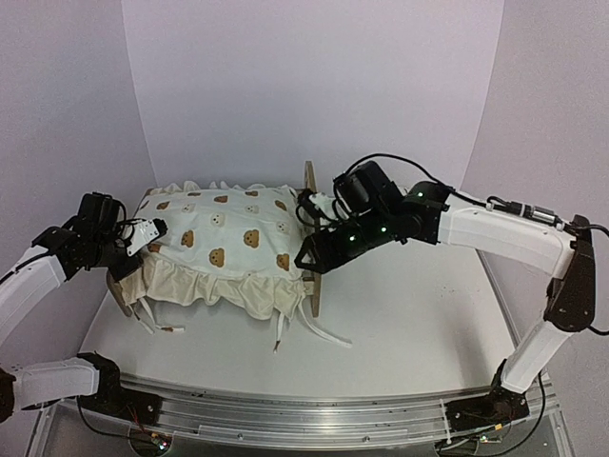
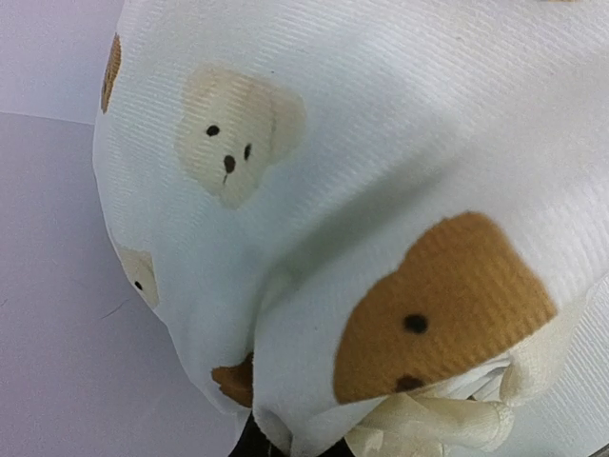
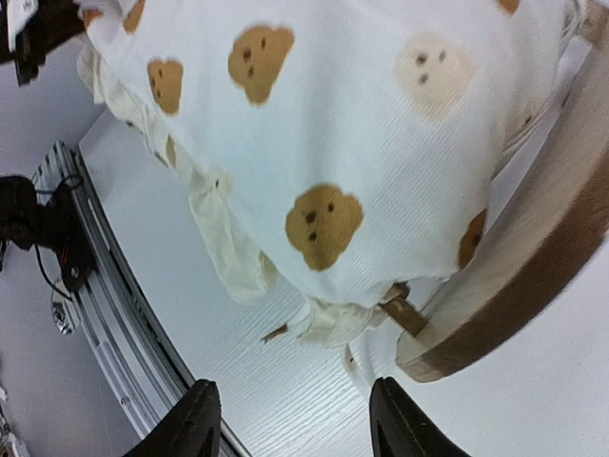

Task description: Set up the pet bed

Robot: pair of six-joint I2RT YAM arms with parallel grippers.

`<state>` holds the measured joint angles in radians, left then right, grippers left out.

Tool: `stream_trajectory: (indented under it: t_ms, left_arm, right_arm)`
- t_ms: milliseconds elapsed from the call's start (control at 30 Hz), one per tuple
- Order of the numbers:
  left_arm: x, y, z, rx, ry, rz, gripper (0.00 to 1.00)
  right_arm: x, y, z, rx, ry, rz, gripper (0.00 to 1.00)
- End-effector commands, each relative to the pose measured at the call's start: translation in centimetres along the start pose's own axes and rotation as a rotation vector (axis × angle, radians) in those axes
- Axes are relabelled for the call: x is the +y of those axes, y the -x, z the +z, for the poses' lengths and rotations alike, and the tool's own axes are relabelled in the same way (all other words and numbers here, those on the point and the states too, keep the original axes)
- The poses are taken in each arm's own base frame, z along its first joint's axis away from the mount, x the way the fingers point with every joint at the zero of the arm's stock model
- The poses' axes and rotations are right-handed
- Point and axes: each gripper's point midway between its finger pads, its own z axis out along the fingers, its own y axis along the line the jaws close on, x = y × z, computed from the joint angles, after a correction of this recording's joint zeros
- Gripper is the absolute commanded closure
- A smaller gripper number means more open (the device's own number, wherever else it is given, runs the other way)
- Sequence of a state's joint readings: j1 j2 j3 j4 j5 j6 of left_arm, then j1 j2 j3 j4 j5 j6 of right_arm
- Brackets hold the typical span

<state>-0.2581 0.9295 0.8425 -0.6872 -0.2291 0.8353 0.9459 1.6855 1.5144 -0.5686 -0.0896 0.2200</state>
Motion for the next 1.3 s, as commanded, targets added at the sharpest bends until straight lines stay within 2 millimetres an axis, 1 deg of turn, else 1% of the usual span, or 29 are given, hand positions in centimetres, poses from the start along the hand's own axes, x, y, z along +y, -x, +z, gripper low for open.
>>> stream_trajectory:
  t_ms: [0,67,133,200,233,300,367,433,467,500,533,567,600,633,700,733,800,833,900,967,1000,1067,1100,1167,1233,1267]
  left_arm:
    - [0.1,-0.3,0.0,-0.001,0.012,0.006,0.96]
    - [-1.0,-1.2,0.7,0.031,-0.015,0.018,0.92]
    - [-2.1,-2.6,1.5,0.082,-0.036,0.039,0.89]
    - [-2.8,-3.6,2.0,0.115,-0.042,0.058,0.8]
    - [-3.1,-4.0,2.1,0.127,-0.044,0.064,0.73]
    - [-3.2,-3.9,1.9,0.124,-0.054,0.061,0.54]
    - [-2.7,-2.4,0.6,0.07,-0.085,0.037,0.39]
    - [-2.8,-0.1,-1.7,-0.032,-0.168,0.021,0.28]
    - [-3.6,1.1,-3.0,-0.097,-0.244,0.017,0.25]
    - [-3.9,2.3,-4.4,-0.157,-0.294,0.012,0.23]
    - [-4.3,3.7,-6.2,-0.231,-0.354,0.006,0.21]
    - [-4.2,4.8,-7.7,-0.287,-0.387,0.0,0.2]
    - [-4.5,6.0,-9.3,-0.351,-0.439,-0.013,0.19]
    - [-4.5,7.0,-10.5,-0.406,-0.474,-0.033,0.18]
    - [-3.5,8.8,-12.1,-0.477,-0.489,-0.093,0.17]
    - [-2.6,9.7,-12.4,-0.5,-0.479,-0.139,0.16]
    - [0.3,10.9,-11.6,-0.505,-0.38,-0.248,0.15]
    - [1.8,11.3,-10.6,-0.479,-0.327,-0.32,0.15]
    - [4.1,11.6,-8.6,-0.41,-0.258,-0.417,0.14]
    - [5.1,12.1,-7.2,-0.357,-0.257,-0.467,0.15]
    - [5.5,12.6,-6.8,-0.35,-0.263,-0.485,0.15]
    - [5.4,13.1,-5.5,-0.327,-0.292,-0.501,0.15]
    - [5.2,13.2,-4.7,-0.317,-0.304,-0.501,0.15]
    - [4.6,13.2,-3.1,-0.298,-0.32,-0.497,0.16]
    - [3.9,13.3,-1.7,-0.284,-0.335,-0.481,0.16]
    - [3.6,13.1,-0.7,-0.269,-0.339,-0.469,0.16]
  right_arm:
    - [-2.3,5.3,-4.3,-0.212,-0.202,0.08,0.41]
    - [-4.3,6.5,-5.3,-0.273,-0.32,0.116,0.39]
    - [-6.0,7.2,-5.8,-0.314,-0.43,0.138,0.37]
    - [-7.0,7.6,-5.0,-0.317,-0.482,0.146,0.33]
    - [-7.3,7.9,-4.6,-0.317,-0.496,0.146,0.31]
    - [-7.8,8.4,-3.5,-0.312,-0.511,0.151,0.26]
    - [-8.6,8.8,-2.6,-0.309,-0.527,0.167,0.25]
    - [-9.2,9.1,-1.7,-0.304,-0.526,0.186,0.27]
    - [-9.3,9.2,-0.9,-0.295,-0.519,0.189,0.27]
    - [-9.5,9.2,-0.4,-0.286,-0.517,0.19,0.28]
    - [-9.7,9.1,0.1,-0.276,-0.518,0.19,0.3]
    - [-9.9,8.9,0.4,-0.269,-0.524,0.19,0.31]
    - [-10.2,8.6,0.5,-0.264,-0.535,0.192,0.34]
    - [-10.7,8.2,0.5,-0.256,-0.55,0.195,0.4]
    - [-11.8,7.4,0.1,-0.249,-0.581,0.213,0.53]
    - [-12.4,6.9,-0.2,-0.244,-0.593,0.223,0.6]
    - [-13.5,5.5,-0.6,-0.221,-0.615,0.234,0.72]
    - [-14.0,4.9,-1.0,-0.213,-0.625,0.239,0.74]
    - [-15.1,3.8,-2.0,-0.199,-0.643,0.243,0.8]
    - [-16.4,2.5,-2.9,-0.178,-0.666,0.241,0.83]
    - [-17.0,2.0,-3.5,-0.166,-0.674,0.229,0.83]
    - [-17.9,1.1,-4.4,-0.14,-0.669,0.205,0.82]
    - [-18.1,0.7,-4.7,-0.128,-0.644,0.198,0.8]
    - [-18.9,0.1,-5.7,-0.116,-0.622,0.196,0.75]
    - [-18.7,0.4,-6.9,-0.126,-0.596,0.169,0.63]
    - [-18.3,0.8,-7.7,-0.139,-0.588,0.148,0.56]
